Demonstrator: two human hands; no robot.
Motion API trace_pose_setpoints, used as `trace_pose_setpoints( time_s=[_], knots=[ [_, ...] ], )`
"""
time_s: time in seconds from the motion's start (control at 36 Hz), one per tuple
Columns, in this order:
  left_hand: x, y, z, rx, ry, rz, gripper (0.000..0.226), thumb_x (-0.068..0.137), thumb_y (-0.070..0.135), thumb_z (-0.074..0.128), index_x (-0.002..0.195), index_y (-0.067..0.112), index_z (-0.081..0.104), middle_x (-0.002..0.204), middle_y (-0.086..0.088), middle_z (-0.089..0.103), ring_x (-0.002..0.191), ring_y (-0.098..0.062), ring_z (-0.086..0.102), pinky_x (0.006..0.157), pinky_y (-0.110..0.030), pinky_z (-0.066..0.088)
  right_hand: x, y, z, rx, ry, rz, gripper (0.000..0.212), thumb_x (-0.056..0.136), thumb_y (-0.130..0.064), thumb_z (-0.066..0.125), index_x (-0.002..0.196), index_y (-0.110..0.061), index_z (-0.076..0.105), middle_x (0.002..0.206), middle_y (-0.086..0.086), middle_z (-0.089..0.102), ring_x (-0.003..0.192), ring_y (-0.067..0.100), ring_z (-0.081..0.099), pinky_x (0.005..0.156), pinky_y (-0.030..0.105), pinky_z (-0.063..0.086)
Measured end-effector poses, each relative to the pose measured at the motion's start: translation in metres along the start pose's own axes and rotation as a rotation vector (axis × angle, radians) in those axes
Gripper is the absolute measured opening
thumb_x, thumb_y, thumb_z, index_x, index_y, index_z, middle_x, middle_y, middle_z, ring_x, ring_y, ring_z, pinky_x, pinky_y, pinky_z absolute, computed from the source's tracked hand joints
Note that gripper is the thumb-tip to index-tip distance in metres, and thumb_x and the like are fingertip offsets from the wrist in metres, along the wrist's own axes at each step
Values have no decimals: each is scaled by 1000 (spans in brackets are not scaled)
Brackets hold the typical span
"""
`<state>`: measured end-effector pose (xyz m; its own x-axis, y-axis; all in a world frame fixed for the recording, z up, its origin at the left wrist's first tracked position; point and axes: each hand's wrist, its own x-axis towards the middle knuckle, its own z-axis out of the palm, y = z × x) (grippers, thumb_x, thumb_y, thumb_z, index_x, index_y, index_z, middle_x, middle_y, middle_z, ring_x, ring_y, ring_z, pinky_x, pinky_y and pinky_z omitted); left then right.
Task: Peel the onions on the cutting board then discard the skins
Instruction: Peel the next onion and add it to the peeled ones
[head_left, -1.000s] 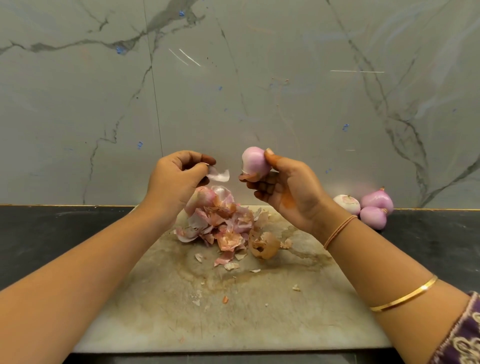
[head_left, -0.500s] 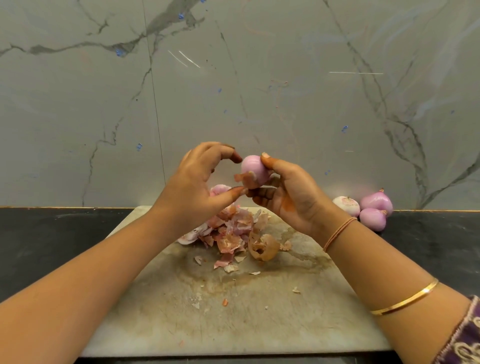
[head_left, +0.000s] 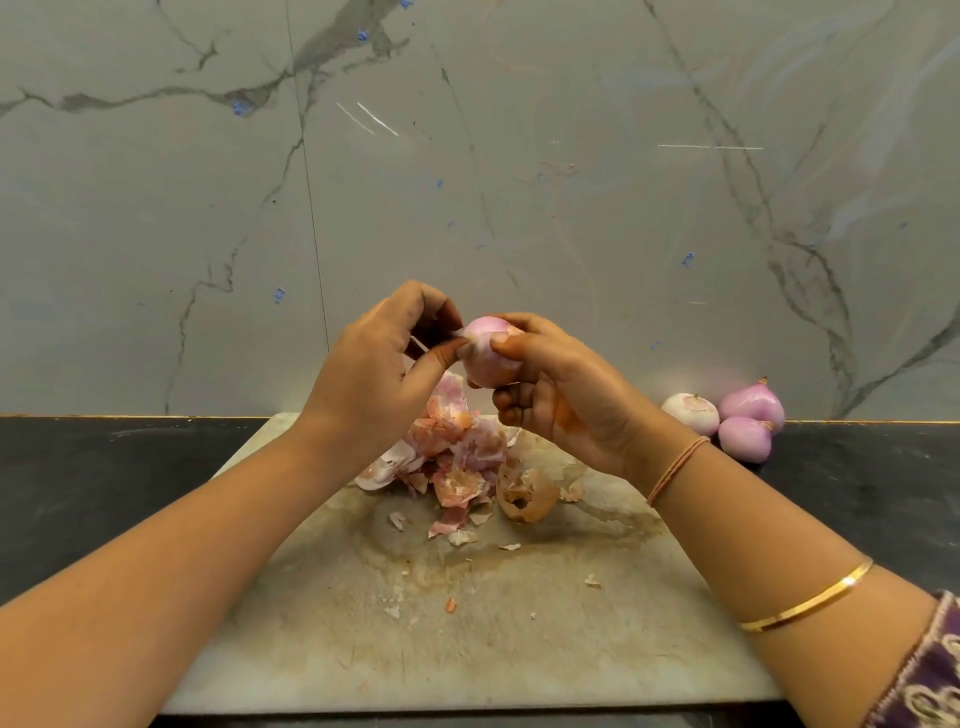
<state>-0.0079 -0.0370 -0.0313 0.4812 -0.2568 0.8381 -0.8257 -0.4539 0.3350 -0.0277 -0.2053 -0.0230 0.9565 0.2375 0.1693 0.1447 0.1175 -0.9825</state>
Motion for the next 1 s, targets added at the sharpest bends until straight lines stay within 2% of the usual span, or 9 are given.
trace_pose_setpoints(
  time_s=[0.08, 0.22, 0.39, 0.47, 0.58, 0.69, 0.81, 0.92, 1.0],
  knots=[
    [0, 1, 0, 5, 9, 15, 21, 87, 10, 66, 94, 22, 50, 82, 18, 56, 81, -2, 57, 70, -15, 49, 1, 0, -1, -10, 56, 1, 18, 97, -25, 51, 112, -15, 55, 98, 21, 61, 59, 14, 51, 61, 26, 44],
    [-1, 2, 1, 22, -59, 8, 22, 87, 8, 65, 96, 22, 50, 84, 20, 54, 87, -2, 55, 74, -17, 50, 3, 1, -6, 70, 159, 53, 32, 97, -34, 49, 116, -8, 54, 85, 16, 67, 56, 11, 54, 55, 22, 48],
    [-2, 1, 1, 66, -180, -56, 19, 90, 14, 61, 102, 27, 53, 86, 18, 56, 86, -4, 57, 73, -17, 49, 3, -1, -10, 106, 198, 94, 39, 97, -47, 48, 107, -10, 57, 74, 13, 69, 53, 12, 52, 53, 21, 46],
    [-2, 0, 3, 92, -127, -66, 23, 91, 18, 60, 113, 23, 55, 90, 20, 51, 88, -2, 55, 73, -9, 45, 3, -1, -8, 29, 185, 87, 42, 96, -47, 48, 110, -9, 58, 71, 10, 69, 51, 10, 52, 53, 21, 46],
    [0, -2, 2, 67, -58, -72, 31, 92, 29, 57, 123, 22, 54, 105, 15, 50, 100, 0, 53, 77, -10, 45, 1, 0, -4, -114, 154, 54, 47, 95, -47, 50, 120, -7, 54, 74, 10, 68, 53, 10, 52, 56, 23, 45],
    [0, -4, 3, 35, -34, -57, 22, 92, 19, 59, 114, 18, 61, 101, 17, 55, 96, 9, 54, 77, -4, 43, 0, -1, 0, -192, 129, 16, 43, 95, -44, 53, 117, -8, 54, 77, 11, 67, 50, 9, 53, 56, 24, 44],
    [0, -2, 2, 27, -26, -4, 15, 89, 9, 63, 97, 22, 61, 91, 16, 59, 92, 3, 56, 77, -10, 47, 0, 0, 0, -226, 134, 0, 44, 94, -45, 54, 117, -8, 55, 78, 12, 67, 48, 8, 52, 55, 23, 43],
    [0, -3, 3, 28, -37, 6, 8, 89, 15, 60, 95, 20, 60, 89, 7, 62, 90, -1, 56, 77, -19, 49, 0, 0, -1, -246, 147, -3, 46, 93, -48, 54, 116, -9, 56, 76, 11, 67, 49, 10, 51, 54, 23, 43],
    [0, -4, 4, 23, -59, 13, 10, 89, 11, 58, 95, 20, 57, 89, 8, 59, 89, -1, 55, 76, -20, 49, 1, 0, -2, -245, 166, 0, 49, 92, -51, 53, 116, -8, 56, 71, 9, 68, 50, 11, 50, 55, 24, 42]
  ],
)
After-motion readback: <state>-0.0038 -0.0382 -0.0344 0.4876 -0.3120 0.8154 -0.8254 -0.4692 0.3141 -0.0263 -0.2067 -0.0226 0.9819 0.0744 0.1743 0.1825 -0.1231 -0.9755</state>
